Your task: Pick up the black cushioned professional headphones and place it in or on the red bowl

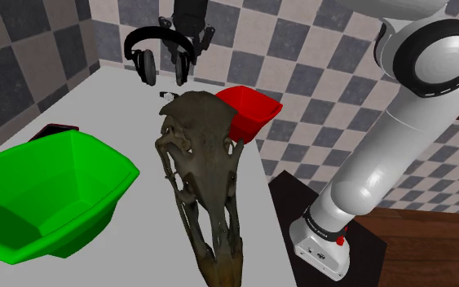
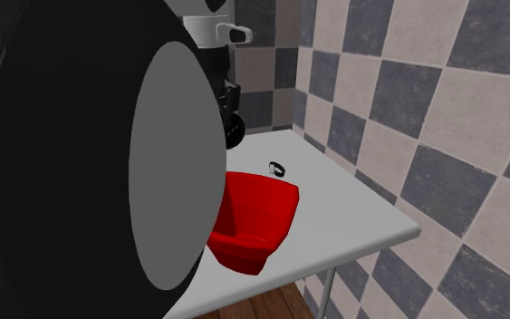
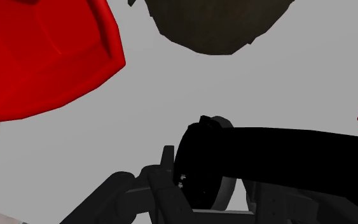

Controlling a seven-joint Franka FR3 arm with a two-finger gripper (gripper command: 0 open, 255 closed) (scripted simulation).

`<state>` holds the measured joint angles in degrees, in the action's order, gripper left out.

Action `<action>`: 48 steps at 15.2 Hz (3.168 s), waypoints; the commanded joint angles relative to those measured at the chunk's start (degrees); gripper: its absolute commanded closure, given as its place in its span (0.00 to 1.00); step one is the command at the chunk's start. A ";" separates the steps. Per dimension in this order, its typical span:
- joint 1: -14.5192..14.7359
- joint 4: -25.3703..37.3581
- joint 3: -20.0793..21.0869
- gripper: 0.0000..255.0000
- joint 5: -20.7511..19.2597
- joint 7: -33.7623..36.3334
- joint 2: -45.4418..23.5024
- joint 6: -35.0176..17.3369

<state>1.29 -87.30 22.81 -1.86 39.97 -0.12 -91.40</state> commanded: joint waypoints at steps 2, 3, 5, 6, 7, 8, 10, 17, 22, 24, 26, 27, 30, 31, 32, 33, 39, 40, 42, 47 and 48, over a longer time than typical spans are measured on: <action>0.17 3.68 0.16 1.00 -0.42 0.20 -0.99 2.72; 0.24 4.92 0.22 1.00 -0.58 0.28 -1.37 3.62; 0.41 7.49 0.36 1.00 -0.93 0.45 -2.18 5.45; 0.51 8.84 0.44 1.00 -1.12 0.54 -2.63 6.39; 0.62 10.22 0.52 1.00 -1.33 0.64 -3.11 7.34; 0.75 11.65 0.60 1.00 -1.56 0.74 -3.61 8.31; 1.05 14.67 0.79 1.00 -2.07 0.97 -4.72 10.32; -2.49 2.07 -2.58 1.00 3.09 -4.91 7.86 9.24; -3.88 -8.93 -7.00 1.00 5.98 -10.78 19.05 9.08; -4.15 -12.54 -8.83 1.00 6.50 -12.99 23.06 9.49; -4.33 -15.78 -10.68 1.00 6.70 -15.12 26.85 10.10; -4.39 -17.27 -11.61 1.00 6.69 -16.16 28.68 10.48; -4.60 -21.27 -14.39 1.00 6.29 -19.22 33.89 11.85; -4.67 -22.45 -15.32 1.00 6.03 -20.22 35.55 12.38; -4.74 -23.62 -16.31 1.00 5.69 -21.27 37.26 12.98; -4.69 -24.76 -16.31 1.00 5.72 -21.29 37.69 12.27; -4.52 -31.35 -16.22 1.00 5.94 -21.45 40.07 8.05; -4.49 -32.40 -16.19 1.00 5.98 -21.47 40.43 7.36; -4.43 -34.48 -16.15 1.00 6.06 -21.52 41.12 5.97; -4.32 -38.43 -16.03 1.00 6.22 -21.60 42.36 3.26; -4.32 -38.43 -16.04 1.00 6.22 -21.60 42.36 3.26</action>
<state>-3.08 -125.31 6.70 4.29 18.39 42.13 -87.91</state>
